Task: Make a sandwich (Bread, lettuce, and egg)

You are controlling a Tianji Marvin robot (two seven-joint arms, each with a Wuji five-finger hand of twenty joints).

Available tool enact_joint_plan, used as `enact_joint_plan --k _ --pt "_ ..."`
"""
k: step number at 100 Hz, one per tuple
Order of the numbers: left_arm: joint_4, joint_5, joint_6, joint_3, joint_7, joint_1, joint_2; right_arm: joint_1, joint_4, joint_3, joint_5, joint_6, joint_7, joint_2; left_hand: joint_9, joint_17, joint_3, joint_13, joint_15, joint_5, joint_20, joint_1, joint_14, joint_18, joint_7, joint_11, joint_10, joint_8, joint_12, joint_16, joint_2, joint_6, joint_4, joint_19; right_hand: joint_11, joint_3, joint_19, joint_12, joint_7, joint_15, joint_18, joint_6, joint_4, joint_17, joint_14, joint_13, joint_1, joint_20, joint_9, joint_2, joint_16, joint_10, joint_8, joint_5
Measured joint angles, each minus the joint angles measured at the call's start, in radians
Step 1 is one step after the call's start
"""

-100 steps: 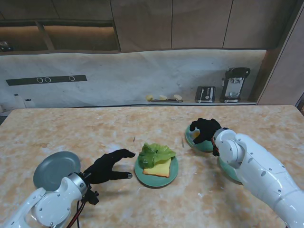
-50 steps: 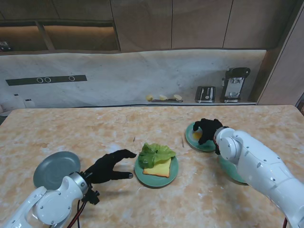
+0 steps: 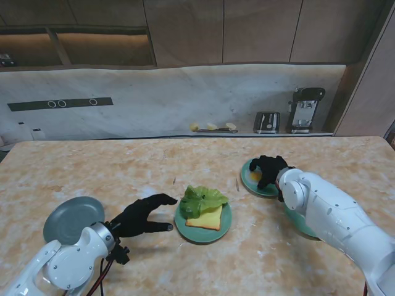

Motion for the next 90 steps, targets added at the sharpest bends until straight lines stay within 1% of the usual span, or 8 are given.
enact_joint_plan --k 13,32,36,58,68,78,83,90 --pt "0.001 -0.002 0.002 0.004 0.000 -0.006 0.000 0.014 0.020 -0.021 0.014 -0.004 0.000 -0.007 0.000 0.000 0.000 0.000 0.000 0.000 0.000 0.000 0.000 0.000 0.000 0.000 0.000 0.000 0.000 0.000 0.000 0.000 0.000 0.000 0.000 0.042 0.007 0.000 0.014 0.002 0.000 0.000 0.000 -0.005 0.000 0.000 -0.007 -0.008 0.000 -0.003 0.000 0.000 0.000 -0.011" --pt "0.002 -0.003 0.008 0.005 -0.002 -0.009 0.000 0.043 0.061 -0.057 0.038 -0.005 -0.009 -0.022 0.000 0.000 0.000 0.000 0.000 0.000 0.000 0.000 0.000 0.000 0.000 0.000 0.000 0.000 0.000 0.000 0.000 0.000 0.000 0.000 0.000 0.043 0.007 0.000 0.040 0.003 0.000 -0.015 -0.009 -0.005 0.000 -0.001 -0.008 -0.008 0.000 -0.013 0.000 0.000 0.016 -0.006" --pt "0.002 -0.003 0.010 0.005 -0.002 -0.009 0.000 0.050 0.071 -0.068 0.043 -0.005 -0.015 -0.025 0.000 0.000 0.000 0.000 0.000 0.000 0.000 0.000 0.000 0.000 0.000 0.000 0.000 0.000 0.000 0.000 0.000 0.000 0.000 0.000 0.000 0.043 0.008 0.000 0.053 0.003 0.000 -0.017 -0.021 -0.005 0.000 -0.001 -0.008 -0.008 0.000 -0.013 0.000 0.000 0.017 -0.004" --pt "0.003 0.000 0.010 0.005 -0.001 -0.013 0.000 0.094 0.152 -0.115 0.105 -0.008 -0.036 -0.062 0.000 0.000 0.000 0.000 0.000 0.000 0.000 0.000 0.000 0.000 0.000 0.000 0.000 0.000 0.000 0.000 0.000 -0.001 0.000 0.001 0.030 0.034 0.010 0.000 0.140 0.029 0.000 -0.060 -0.022 -0.005 -0.027 -0.006 -0.002 -0.009 0.000 -0.027 0.025 0.000 0.069 0.040" --pt "0.003 0.001 0.010 0.005 -0.001 -0.014 0.000 0.099 0.171 -0.121 0.114 -0.006 -0.047 -0.075 0.000 0.000 0.000 0.000 0.000 0.000 0.000 0.000 0.000 0.000 0.000 0.000 0.000 0.000 0.000 0.000 0.000 -0.001 0.000 0.009 0.052 0.042 0.020 0.000 0.193 0.044 0.000 -0.062 -0.013 -0.005 -0.026 -0.014 0.000 -0.010 0.000 -0.037 0.031 0.000 0.133 0.057" --pt "0.003 0.003 0.010 0.003 -0.002 -0.014 0.000 0.101 0.188 -0.126 0.126 -0.007 -0.068 -0.086 0.000 0.000 0.000 0.000 0.000 0.000 0.000 0.000 0.000 0.000 0.000 0.000 0.000 0.004 0.000 0.000 0.000 -0.002 0.000 0.010 0.077 0.067 0.025 0.000 0.226 0.056 0.000 -0.088 -0.013 -0.005 -0.026 -0.017 -0.001 -0.019 0.000 -0.038 0.032 0.000 0.234 0.111" --pt "0.003 0.006 0.010 0.003 -0.002 -0.014 0.000 0.101 0.195 -0.126 0.132 -0.007 -0.077 -0.091 0.000 0.000 0.000 0.000 0.000 0.000 0.000 0.000 0.000 0.000 0.000 0.000 0.000 0.011 0.000 0.000 0.000 -0.002 0.000 0.010 0.087 0.083 0.032 0.000 0.229 0.057 0.000 -0.097 -0.009 -0.005 -0.025 -0.017 -0.002 -0.021 0.000 -0.038 0.033 0.000 0.305 0.143" --pt "0.003 0.008 0.008 0.001 -0.004 -0.014 0.000 0.099 0.199 -0.126 0.137 -0.005 -0.085 -0.096 0.000 0.000 0.000 0.000 0.000 0.000 0.000 0.000 0.000 0.000 0.000 0.000 0.000 0.011 0.000 0.000 0.000 -0.002 0.000 0.010 0.100 0.098 0.042 0.000 0.253 0.063 0.000 -0.097 -0.008 0.001 -0.013 -0.020 -0.002 -0.021 0.000 -0.040 0.034 0.000 0.355 0.188"
